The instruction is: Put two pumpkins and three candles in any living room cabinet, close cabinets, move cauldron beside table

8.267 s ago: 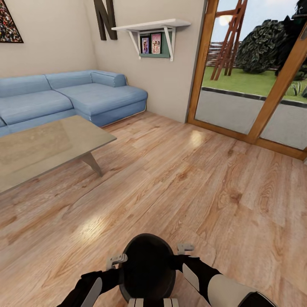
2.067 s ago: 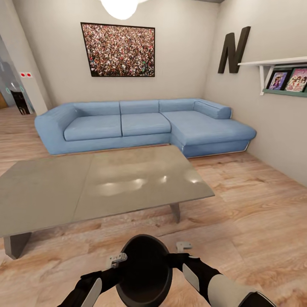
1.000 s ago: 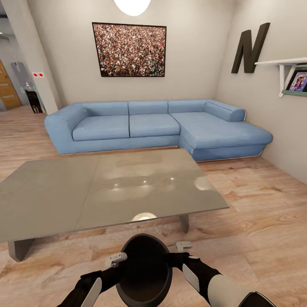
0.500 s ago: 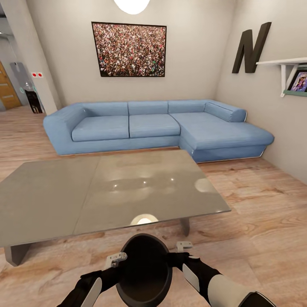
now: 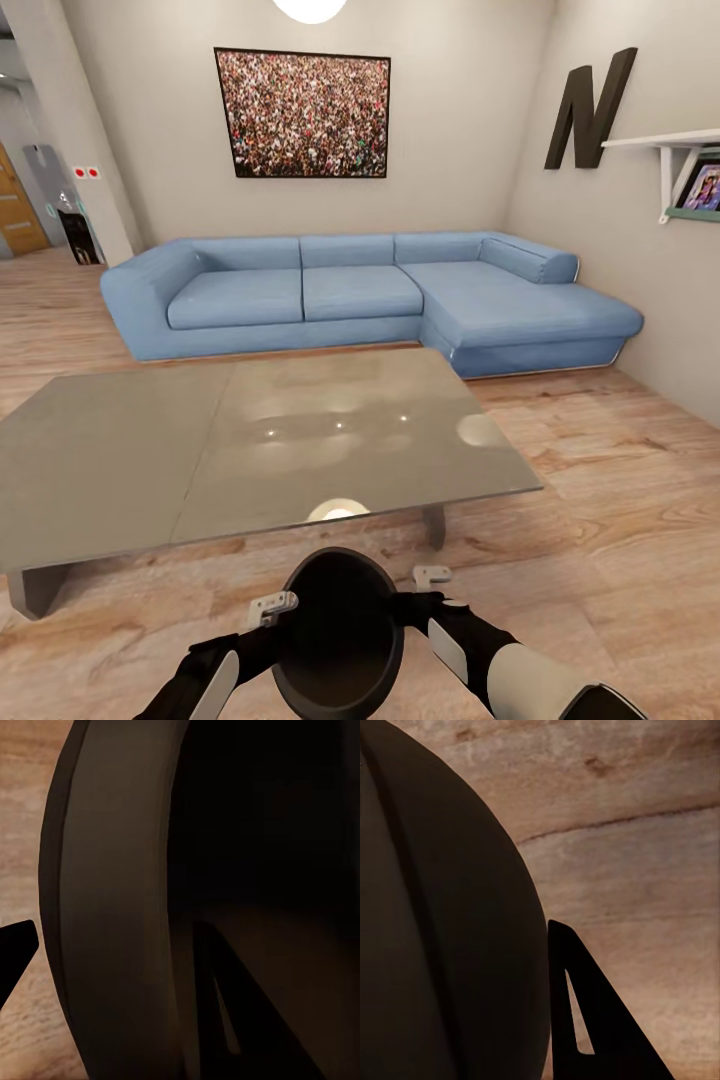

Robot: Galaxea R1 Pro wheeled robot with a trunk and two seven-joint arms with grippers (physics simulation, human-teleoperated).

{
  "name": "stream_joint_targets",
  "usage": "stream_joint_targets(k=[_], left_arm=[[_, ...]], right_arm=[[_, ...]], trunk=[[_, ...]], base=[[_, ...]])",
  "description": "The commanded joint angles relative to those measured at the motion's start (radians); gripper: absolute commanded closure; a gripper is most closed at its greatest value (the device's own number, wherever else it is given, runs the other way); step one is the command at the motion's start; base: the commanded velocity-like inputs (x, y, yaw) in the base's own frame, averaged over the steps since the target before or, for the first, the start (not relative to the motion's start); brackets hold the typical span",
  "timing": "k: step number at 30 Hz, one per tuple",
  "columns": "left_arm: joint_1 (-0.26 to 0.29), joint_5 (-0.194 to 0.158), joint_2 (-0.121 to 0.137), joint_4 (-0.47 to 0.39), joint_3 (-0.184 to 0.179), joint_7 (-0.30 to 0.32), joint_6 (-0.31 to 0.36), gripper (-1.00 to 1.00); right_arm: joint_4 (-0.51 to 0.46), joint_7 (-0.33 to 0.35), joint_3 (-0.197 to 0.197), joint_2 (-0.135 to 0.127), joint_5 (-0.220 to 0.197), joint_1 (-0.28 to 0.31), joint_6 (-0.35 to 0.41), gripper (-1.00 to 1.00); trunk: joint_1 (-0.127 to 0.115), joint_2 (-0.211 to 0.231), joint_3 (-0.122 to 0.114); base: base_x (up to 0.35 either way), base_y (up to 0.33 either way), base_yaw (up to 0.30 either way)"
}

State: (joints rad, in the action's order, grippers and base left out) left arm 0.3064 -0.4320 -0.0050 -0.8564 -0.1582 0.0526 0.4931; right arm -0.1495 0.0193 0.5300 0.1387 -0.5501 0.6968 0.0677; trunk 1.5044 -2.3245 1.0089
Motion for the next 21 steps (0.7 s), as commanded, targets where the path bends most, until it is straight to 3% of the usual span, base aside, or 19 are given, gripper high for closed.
stream_joint_targets(k=[1,21], left_arm=[[0.0,-0.007,0.001,-0.002,-0.001,-0.004,0.004,1.0],[0.0,-0.007,0.003,-0.004,0.0,-0.004,0.004,1.0]], right_arm=[[-0.001,0.0,-0.007,-0.001,0.002,0.001,0.003,1.0],[0.001,0.013,-0.007,-0.001,0.003,0.001,0.002,1.0]], trunk=[[0.0,0.0,0.001],[0.0,0.0,0.001]], base=[[0.0,0.0,0.0],[0.066,0.0,0.0]])
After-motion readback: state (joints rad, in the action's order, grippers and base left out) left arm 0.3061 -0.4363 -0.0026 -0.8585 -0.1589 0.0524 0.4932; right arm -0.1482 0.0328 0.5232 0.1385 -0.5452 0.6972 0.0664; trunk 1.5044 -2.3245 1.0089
